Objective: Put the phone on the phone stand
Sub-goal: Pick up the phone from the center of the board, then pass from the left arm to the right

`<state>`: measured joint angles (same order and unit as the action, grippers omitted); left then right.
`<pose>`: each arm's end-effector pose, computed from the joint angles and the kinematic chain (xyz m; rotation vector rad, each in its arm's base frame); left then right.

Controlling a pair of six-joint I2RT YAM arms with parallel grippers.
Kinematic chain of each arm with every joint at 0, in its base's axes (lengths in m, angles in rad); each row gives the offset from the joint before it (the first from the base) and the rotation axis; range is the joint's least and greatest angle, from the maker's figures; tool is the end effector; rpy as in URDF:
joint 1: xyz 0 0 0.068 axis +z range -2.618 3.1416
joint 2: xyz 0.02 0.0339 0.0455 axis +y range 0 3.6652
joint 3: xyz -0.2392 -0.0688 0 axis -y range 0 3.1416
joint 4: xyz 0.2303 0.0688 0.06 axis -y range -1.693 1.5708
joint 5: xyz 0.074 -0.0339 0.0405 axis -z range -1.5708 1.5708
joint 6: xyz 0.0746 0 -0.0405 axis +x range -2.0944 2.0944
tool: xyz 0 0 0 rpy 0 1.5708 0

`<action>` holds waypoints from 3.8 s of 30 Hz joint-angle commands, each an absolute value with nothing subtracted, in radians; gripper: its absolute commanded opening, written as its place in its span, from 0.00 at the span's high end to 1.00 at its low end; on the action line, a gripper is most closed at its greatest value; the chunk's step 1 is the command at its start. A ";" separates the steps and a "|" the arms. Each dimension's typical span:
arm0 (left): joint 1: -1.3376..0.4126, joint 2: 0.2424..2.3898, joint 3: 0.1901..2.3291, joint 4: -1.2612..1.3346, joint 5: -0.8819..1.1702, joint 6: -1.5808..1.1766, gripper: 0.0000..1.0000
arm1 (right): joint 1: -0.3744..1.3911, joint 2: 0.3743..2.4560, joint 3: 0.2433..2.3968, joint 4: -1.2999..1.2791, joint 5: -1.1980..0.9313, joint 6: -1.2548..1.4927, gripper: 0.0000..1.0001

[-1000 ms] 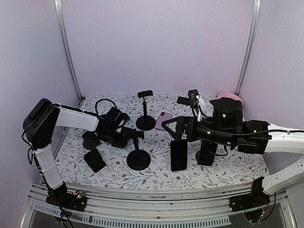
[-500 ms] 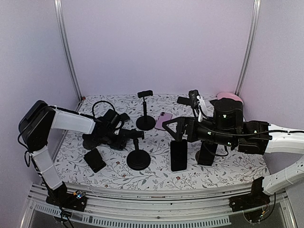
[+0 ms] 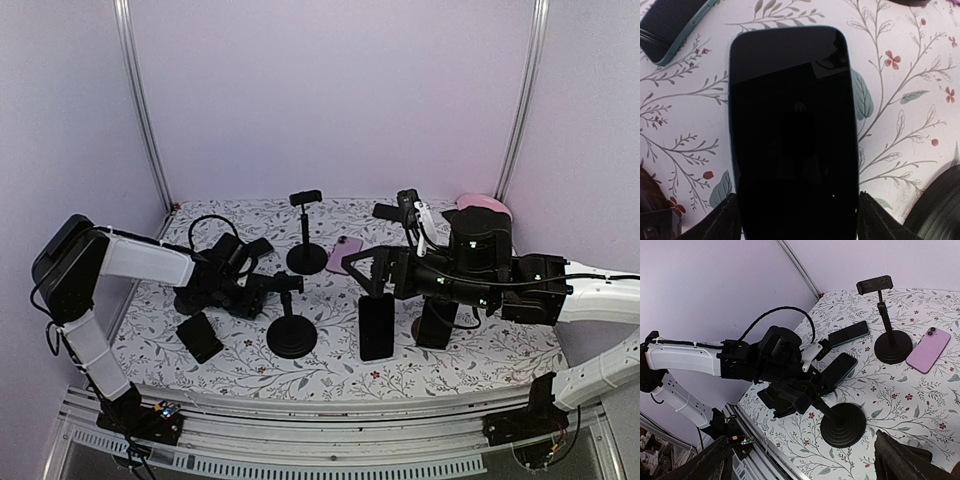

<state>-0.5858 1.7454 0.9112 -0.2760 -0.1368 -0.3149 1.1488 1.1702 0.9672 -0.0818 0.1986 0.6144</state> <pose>0.2776 -0.1720 0.0863 0.3177 2.6481 -0.1077 0.1386 0.2728 0.3048 -0.3797 1.9462 1.0181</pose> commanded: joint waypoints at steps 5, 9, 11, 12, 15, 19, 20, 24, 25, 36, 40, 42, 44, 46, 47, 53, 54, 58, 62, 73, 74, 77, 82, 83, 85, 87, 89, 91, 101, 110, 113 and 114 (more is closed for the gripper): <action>-0.580 1.665 0.887 -0.249 -0.130 -0.327 0.58 | 1.144 1.164 0.969 -0.062 0.190 0.627 0.01; -0.580 1.647 0.887 -0.249 -0.129 -0.327 0.58 | 1.143 1.169 0.973 -0.064 0.190 0.626 0.01; -0.580 1.639 0.887 -0.249 -0.126 -0.327 0.59 | 1.144 1.172 0.973 -0.064 0.190 0.626 0.01; -0.580 1.636 0.885 -0.249 -0.124 -0.328 0.59 | 1.143 1.173 0.975 -0.063 0.190 0.628 0.01; -0.579 1.624 0.884 -0.248 -0.121 -0.329 0.59 | 1.144 1.176 0.978 -0.065 0.189 0.629 0.01; -0.578 1.594 0.874 -0.244 -0.122 -0.335 0.59 | 1.143 1.182 0.981 -0.067 0.199 0.625 0.01; -0.578 1.583 0.873 -0.244 -0.120 -0.337 0.59 | 1.144 1.184 0.984 -0.066 0.202 0.624 0.01; -0.578 1.545 0.874 -0.250 -0.115 -0.339 0.60 | 1.134 1.211 1.007 -0.066 0.188 0.613 0.01; -0.578 1.533 0.875 -0.251 -0.114 -0.339 0.60 | 1.122 1.224 1.018 -0.065 0.169 0.610 0.01; -0.584 1.413 0.938 -0.309 -0.093 -0.306 0.60 | 0.879 1.487 1.285 -0.031 -0.259 0.554 0.01; -0.593 1.379 0.984 -0.337 -0.092 -0.283 0.60 | 0.832 1.611 1.388 -0.024 -0.369 0.562 0.01; -0.597 1.371 1.012 -0.364 -0.097 -0.271 0.60 | 0.821 1.673 1.434 -0.021 -0.410 0.569 0.01; -0.606 1.359 1.038 -0.381 -0.104 -0.259 0.60 | 0.816 1.727 1.476 -0.021 -0.442 0.578 0.01; -0.614 1.347 1.059 -0.393 -0.109 -0.247 0.60 | 0.811 1.778 1.518 -0.023 -0.459 0.588 0.01; -0.616 1.342 1.069 -0.398 -0.109 -0.242 0.60 | 0.809 1.802 1.539 -0.024 -0.467 0.592 0.01; -0.648 1.315 1.122 -0.421 -0.128 -0.209 0.60 | 0.803 1.914 1.646 -0.031 -0.498 0.625 0.00; -0.653 1.312 1.130 -0.425 -0.134 -0.204 0.60 | 0.803 1.927 1.658 -0.029 -0.498 0.631 0.00; -0.678 1.299 1.156 -0.429 -0.138 -0.184 0.60 | 0.803 1.967 1.680 -0.014 -0.491 0.673 0.01; -0.712 1.302 1.179 -0.437 -0.141 -0.167 0.60 | 0.803 1.987 1.681 0.022 -0.480 0.730 0.03; -0.816 1.313 1.217 -0.437 -0.181 -0.130 0.60 | 0.802 1.969 1.661 0.105 -0.471 0.843 0.22; -0.821 1.311 1.218 -0.437 -0.180 -0.127 0.60 | 0.803 1.961 1.655 0.111 -0.470 0.851 0.24; -0.837 1.306 1.221 -0.435 -0.186 -0.120 0.60 | 0.803 1.941 1.634 0.150 -0.479 0.875 0.41; -0.854 1.295 1.218 -0.427 -0.189 -0.118 0.60 | 0.802 1.900 1.588 0.210 -0.495 0.915 0.90; -0.855 1.295 1.216 -0.427 -0.191 -0.123 0.59 | 0.802 1.889 1.575 0.222 -0.492 0.924 0.96; -0.856 1.290 1.209 -0.421 -0.188 -0.135 0.53 | 0.804 1.863 1.540 0.259 -0.488 0.939 0.98; -0.856 1.276 1.195 -0.406 -0.180 -0.154 0.39 | 0.806 1.832 1.504 0.297 -0.483 0.957 0.98; -0.856 1.259 1.179 -0.389 -0.162 -0.181 0.24 | 0.811 1.799 1.469 0.339 -0.474 0.967 0.98; -0.855 1.238 1.165 -0.367 -0.136 -0.212 0.13 | 0.814 1.765 1.434 0.385 -0.469 0.973 0.98; -0.853 1.095 1.053 -0.169 0.003 -0.491 0.04 | 0.851 1.604 1.228 0.661 -0.418 1.016 0.98; -0.865 0.938 0.747 0.330 0.223 -0.815 0.17 | 0.956 1.517 1.015 0.997 -0.263 1.061 0.98; -0.894 0.935 0.699 0.421 0.235 -0.859 0.23 | 0.998 1.522 0.986 1.079 -0.203 1.056 0.98; -0.905 0.942 0.691 0.442 0.239 -0.869 0.26 | 1.010 1.526 0.972 1.112 -0.185 1.054 0.98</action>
<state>-0.8669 0.9482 0.7254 0.2096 0.1707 -0.7574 0.9676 1.5585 1.0004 0.8700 -0.3012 1.0409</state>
